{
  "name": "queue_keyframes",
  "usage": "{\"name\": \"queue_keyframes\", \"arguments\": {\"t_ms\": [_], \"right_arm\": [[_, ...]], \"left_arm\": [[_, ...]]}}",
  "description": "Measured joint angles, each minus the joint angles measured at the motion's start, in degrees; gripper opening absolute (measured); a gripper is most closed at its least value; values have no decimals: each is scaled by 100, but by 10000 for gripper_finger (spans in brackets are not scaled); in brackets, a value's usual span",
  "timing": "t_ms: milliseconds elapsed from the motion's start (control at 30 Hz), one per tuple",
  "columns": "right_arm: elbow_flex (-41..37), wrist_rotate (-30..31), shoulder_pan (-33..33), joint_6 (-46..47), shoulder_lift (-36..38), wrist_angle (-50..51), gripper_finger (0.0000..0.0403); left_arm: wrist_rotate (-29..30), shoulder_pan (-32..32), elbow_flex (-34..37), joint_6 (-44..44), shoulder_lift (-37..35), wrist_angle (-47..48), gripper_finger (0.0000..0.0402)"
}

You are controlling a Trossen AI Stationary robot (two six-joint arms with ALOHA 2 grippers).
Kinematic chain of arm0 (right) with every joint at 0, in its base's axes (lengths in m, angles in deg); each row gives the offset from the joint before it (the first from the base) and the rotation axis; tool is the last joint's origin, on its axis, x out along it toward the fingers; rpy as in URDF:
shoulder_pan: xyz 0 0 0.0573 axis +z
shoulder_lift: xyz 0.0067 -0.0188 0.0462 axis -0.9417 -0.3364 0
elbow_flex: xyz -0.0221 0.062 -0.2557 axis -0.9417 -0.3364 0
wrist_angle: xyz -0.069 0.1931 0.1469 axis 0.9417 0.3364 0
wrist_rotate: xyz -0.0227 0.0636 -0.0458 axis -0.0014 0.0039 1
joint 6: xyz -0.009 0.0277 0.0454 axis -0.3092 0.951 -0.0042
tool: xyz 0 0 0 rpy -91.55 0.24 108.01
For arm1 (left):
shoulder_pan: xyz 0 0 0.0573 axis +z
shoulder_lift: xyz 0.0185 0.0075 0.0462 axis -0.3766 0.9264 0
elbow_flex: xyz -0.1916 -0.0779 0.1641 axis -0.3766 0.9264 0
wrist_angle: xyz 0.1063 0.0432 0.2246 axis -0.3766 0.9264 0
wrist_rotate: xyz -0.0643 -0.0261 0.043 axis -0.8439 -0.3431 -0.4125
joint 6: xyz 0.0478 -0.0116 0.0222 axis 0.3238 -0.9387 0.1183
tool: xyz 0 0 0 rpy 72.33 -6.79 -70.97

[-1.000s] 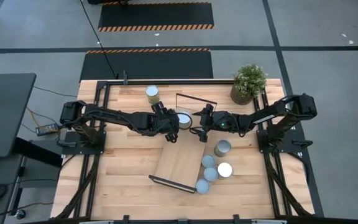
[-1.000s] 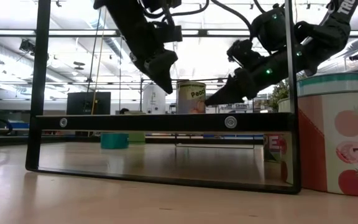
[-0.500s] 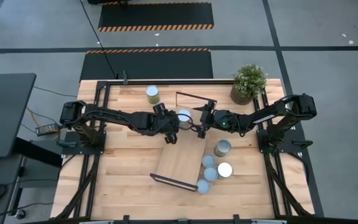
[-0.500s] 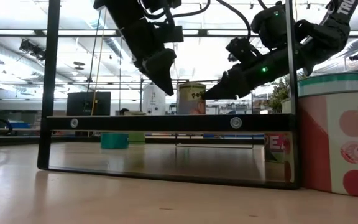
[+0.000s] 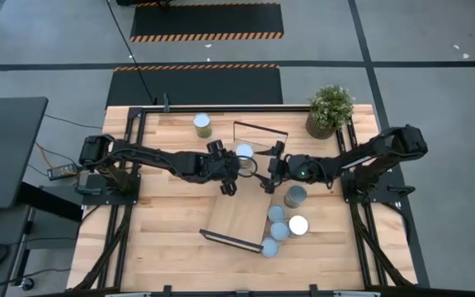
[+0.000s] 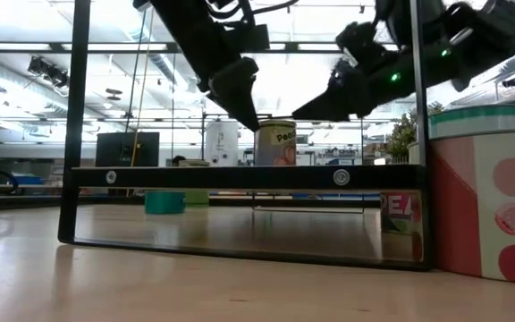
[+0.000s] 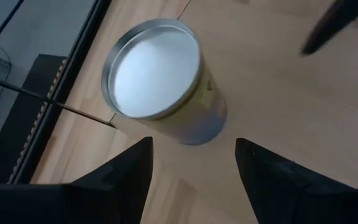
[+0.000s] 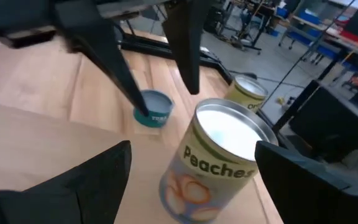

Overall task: Pick and place cans onto a shelf
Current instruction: Put the canned peaches on the shelf

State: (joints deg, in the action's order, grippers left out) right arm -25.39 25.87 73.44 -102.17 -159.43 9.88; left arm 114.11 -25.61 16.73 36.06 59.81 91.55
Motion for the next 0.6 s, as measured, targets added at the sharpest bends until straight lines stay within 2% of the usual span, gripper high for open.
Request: {"name": "queue_keyframes", "arguments": {"t_ms": [133, 300, 500, 600], "right_arm": [[0, 659, 260, -119, 346, 502, 349], [0, 1264, 401, -142, 686, 1201, 349], [0, 2035, 470, -125, 986, 1668, 349], [-4, 2234, 530, -100, 1154, 1804, 349]], "left_arm": [[411, -89, 0, 243, 46, -17, 233], [1106, -284, 0, 917, 45, -493, 233], [1236, -307, -4, 1144, 271, -908, 233], [1479, -317, -4, 1438, 482, -1137, 233]]}}
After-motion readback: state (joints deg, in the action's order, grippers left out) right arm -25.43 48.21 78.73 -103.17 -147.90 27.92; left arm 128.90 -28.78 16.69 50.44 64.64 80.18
